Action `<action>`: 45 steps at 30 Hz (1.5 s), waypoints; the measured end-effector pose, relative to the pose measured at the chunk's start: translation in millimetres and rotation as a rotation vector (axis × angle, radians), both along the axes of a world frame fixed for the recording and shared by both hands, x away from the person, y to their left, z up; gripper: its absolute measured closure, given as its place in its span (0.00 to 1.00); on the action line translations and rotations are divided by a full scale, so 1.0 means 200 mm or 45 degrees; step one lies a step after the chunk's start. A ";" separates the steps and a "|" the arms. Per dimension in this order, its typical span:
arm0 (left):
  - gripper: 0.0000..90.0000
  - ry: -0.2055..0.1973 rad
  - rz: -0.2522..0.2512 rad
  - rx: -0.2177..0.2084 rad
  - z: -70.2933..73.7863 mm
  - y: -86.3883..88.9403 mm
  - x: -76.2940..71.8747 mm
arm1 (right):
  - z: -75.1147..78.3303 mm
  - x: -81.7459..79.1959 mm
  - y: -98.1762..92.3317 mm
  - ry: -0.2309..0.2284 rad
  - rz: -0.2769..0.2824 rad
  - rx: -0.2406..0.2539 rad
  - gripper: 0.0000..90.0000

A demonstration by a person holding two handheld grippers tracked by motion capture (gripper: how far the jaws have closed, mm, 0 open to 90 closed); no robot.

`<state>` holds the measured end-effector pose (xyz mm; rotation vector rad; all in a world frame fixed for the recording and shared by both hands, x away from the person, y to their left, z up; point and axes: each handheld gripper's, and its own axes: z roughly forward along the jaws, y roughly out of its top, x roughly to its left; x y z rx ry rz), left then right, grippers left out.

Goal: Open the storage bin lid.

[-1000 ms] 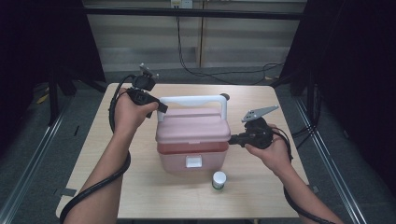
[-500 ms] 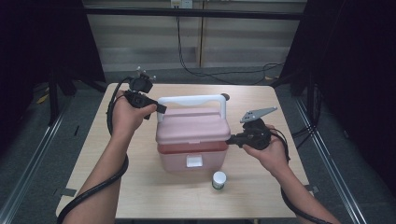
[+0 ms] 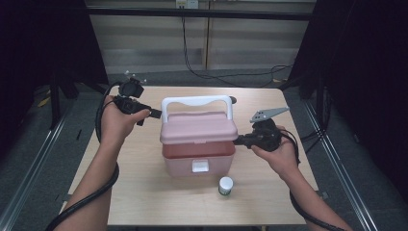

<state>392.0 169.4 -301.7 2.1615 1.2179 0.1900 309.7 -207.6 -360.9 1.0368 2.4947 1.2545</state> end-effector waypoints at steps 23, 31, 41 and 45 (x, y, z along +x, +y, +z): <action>0.55 0.074 -0.078 0.044 -0.17 0.04 -0.04 | 0.08 0.04 0.00 0.002 -0.014 -0.002 1.00; 0.54 0.090 -0.115 0.038 -0.20 -0.01 -0.06 | 0.10 0.05 -0.01 0.002 -0.031 0.011 1.00; 0.53 0.085 -0.124 0.020 -0.20 -0.03 -0.07 | 0.10 0.07 -0.01 -0.008 -0.057 0.013 1.00; 0.52 0.067 -0.131 0.028 -0.18 -0.03 -0.08 | 0.09 0.08 -0.01 -0.004 -0.066 0.018 1.00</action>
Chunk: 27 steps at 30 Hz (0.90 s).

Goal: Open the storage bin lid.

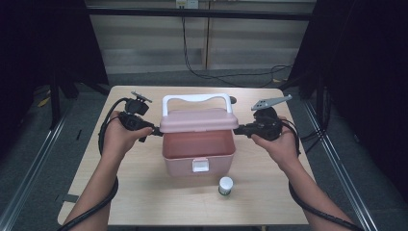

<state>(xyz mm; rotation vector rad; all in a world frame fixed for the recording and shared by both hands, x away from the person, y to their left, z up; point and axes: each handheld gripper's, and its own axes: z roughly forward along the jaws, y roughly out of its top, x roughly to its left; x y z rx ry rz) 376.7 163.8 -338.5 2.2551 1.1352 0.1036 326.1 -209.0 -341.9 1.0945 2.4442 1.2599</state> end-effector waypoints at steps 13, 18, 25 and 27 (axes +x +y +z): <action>0.49 0.001 -0.020 -0.012 -0.03 -0.01 0.00 | 0.00 0.01 0.00 -0.010 -0.011 -0.002 1.00; 0.49 -0.016 -0.020 -0.038 -0.02 -0.01 0.00 | 0.00 0.01 0.00 -0.009 -0.013 0.001 1.00; 0.48 -0.069 0.020 -0.115 0.04 -0.02 0.00 | -0.04 0.01 0.02 0.003 0.005 -0.023 1.00; 0.48 -0.076 0.015 -0.117 0.06 -0.02 0.01 | -0.07 0.00 0.02 0.014 0.008 -0.035 1.00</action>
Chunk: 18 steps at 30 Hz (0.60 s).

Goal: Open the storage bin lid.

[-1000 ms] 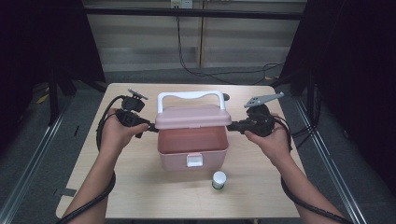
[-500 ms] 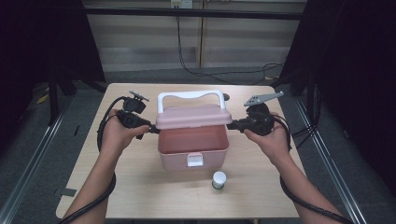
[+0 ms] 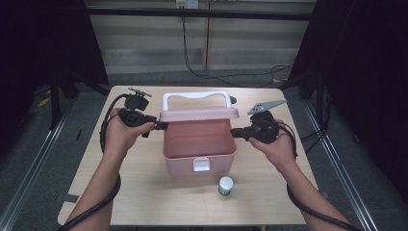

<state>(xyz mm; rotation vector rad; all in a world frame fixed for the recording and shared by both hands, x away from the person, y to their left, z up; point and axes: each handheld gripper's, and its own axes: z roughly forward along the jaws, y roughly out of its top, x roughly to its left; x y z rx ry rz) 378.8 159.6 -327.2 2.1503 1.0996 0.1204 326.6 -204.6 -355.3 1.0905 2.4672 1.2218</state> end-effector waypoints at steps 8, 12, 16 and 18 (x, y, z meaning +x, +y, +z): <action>0.54 -0.062 0.029 0.008 0.04 -0.02 0.02 | -0.11 -0.02 0.02 0.040 0.027 -0.050 1.00; 0.59 -0.105 0.057 0.008 0.05 -0.03 0.03 | -0.14 -0.03 0.02 0.045 0.035 -0.032 1.00; 0.65 -0.127 0.057 0.026 0.07 -0.05 0.04 | -0.16 -0.04 0.04 0.037 0.046 -0.039 1.00; 0.70 -0.143 0.058 0.038 0.09 -0.06 0.05 | -0.16 -0.05 0.04 0.025 0.050 -0.048 1.00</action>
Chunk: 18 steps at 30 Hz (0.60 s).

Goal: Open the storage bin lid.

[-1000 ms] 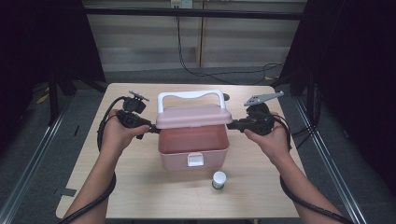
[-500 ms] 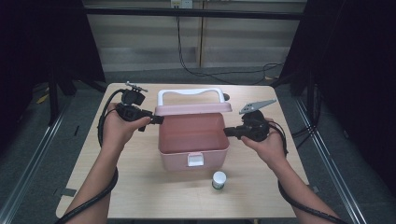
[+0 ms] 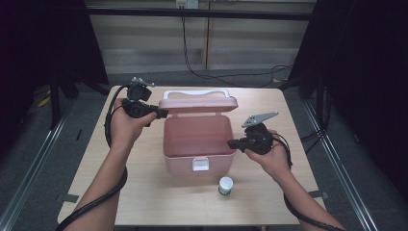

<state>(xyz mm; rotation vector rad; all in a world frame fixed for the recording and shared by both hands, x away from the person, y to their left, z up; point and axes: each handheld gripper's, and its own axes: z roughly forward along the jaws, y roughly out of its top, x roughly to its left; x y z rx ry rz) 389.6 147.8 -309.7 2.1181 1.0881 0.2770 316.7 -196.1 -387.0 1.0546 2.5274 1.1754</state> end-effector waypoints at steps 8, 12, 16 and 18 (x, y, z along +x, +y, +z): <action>0.81 0.009 0.063 0.047 0.05 -0.02 0.04 | -0.02 0.00 0.00 -0.009 0.030 0.007 1.00; 0.93 0.024 0.095 0.022 0.07 0.00 0.07 | -0.03 -0.01 0.03 -0.013 0.049 -0.024 1.00; 0.93 0.039 0.098 0.027 0.08 -0.01 0.09 | -0.04 -0.01 0.03 -0.017 0.058 -0.009 1.00; 0.94 0.032 0.103 0.030 0.08 -0.01 0.10 | -0.04 0.00 0.03 -0.021 0.060 -0.015 1.00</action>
